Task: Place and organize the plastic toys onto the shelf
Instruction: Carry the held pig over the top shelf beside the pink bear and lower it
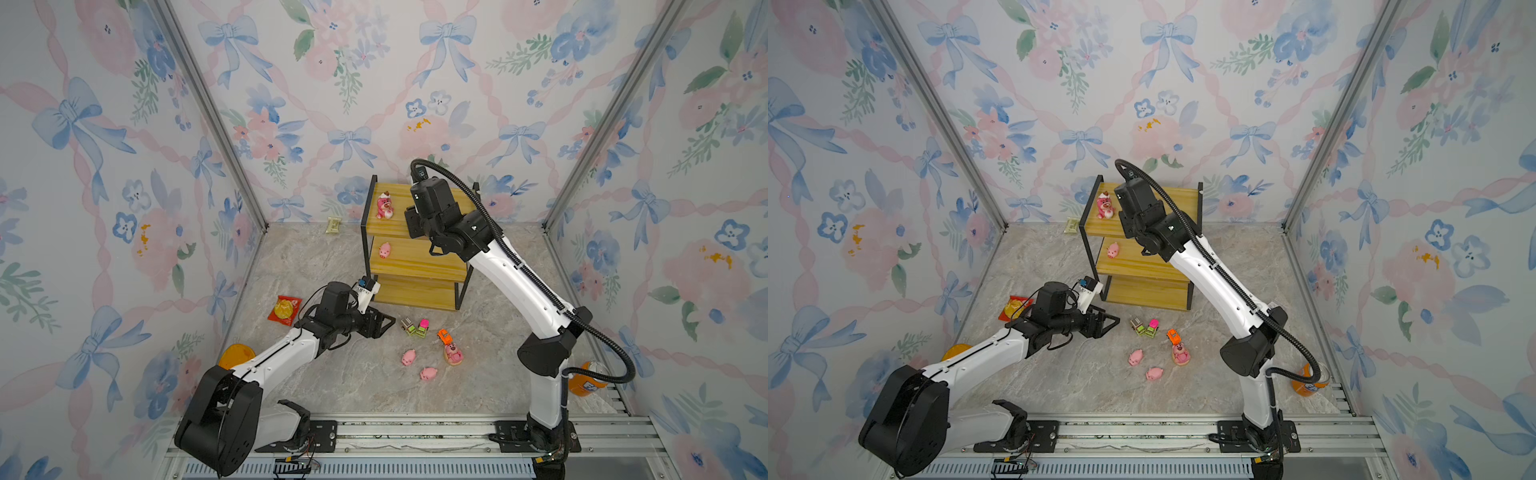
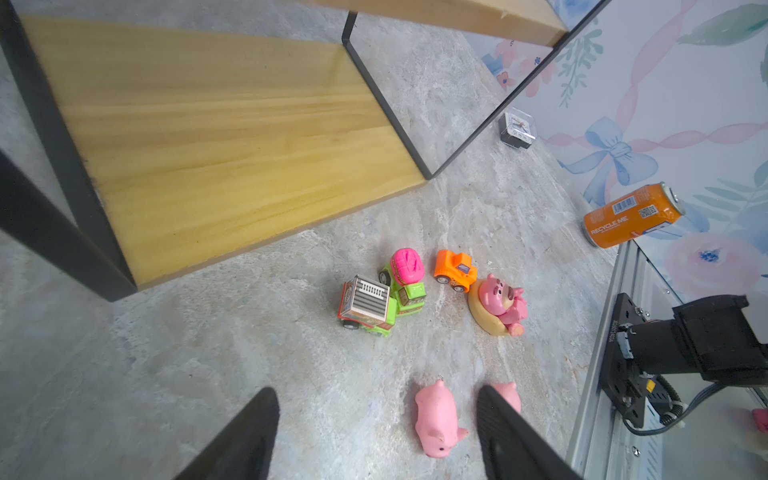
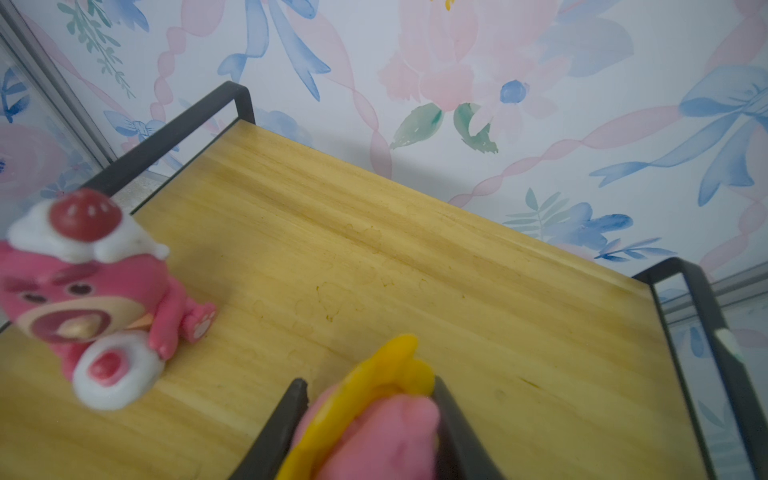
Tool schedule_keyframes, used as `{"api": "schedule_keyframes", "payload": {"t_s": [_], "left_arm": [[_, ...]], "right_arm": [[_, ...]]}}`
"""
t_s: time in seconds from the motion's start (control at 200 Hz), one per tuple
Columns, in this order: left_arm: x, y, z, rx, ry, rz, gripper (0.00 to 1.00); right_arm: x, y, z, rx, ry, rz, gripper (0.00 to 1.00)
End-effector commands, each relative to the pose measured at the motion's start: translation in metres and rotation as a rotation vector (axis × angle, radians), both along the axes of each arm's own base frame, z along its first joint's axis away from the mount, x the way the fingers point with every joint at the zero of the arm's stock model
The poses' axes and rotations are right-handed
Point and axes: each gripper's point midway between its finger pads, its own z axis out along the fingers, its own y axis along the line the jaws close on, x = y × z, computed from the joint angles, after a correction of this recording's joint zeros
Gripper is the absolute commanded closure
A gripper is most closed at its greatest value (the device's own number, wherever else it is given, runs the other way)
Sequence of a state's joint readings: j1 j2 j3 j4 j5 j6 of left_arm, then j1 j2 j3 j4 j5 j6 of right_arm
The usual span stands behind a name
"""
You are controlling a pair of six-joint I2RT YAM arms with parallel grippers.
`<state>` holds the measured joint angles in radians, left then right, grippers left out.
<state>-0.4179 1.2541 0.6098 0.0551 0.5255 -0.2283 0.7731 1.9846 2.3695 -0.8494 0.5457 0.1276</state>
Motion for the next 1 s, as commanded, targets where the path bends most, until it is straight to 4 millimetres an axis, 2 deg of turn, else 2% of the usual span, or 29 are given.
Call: {"api": "schedule_keyframes", "payload": {"t_s": [0.0, 0.295, 0.57, 0.995], "left_arm": [[0.0027, -0.0025, 0.0064, -0.012, -0.020, -0.019, 0.24], [0.0025, -0.0027, 0.0065, -0.012, -0.021, -0.021, 0.24], [0.0028, -0.0030, 0.0064, -0.012, -0.019, -0.021, 0.24], [0.0024, -0.0029, 0.0049, -0.011, -0.015, -0.021, 0.24]], "right_arm": [[0.0048, 0.0015, 0.0109, 0.041, -0.027, -0.005, 0.72], [0.0048, 0.0014, 0.0104, 0.038, -0.029, -0.004, 0.71], [0.0045, 0.0004, 0.0074, 0.030, -0.025, -0.005, 0.61], [0.0025, -0.0012, 0.0076, 0.037, -0.028, -0.005, 0.56]]}}
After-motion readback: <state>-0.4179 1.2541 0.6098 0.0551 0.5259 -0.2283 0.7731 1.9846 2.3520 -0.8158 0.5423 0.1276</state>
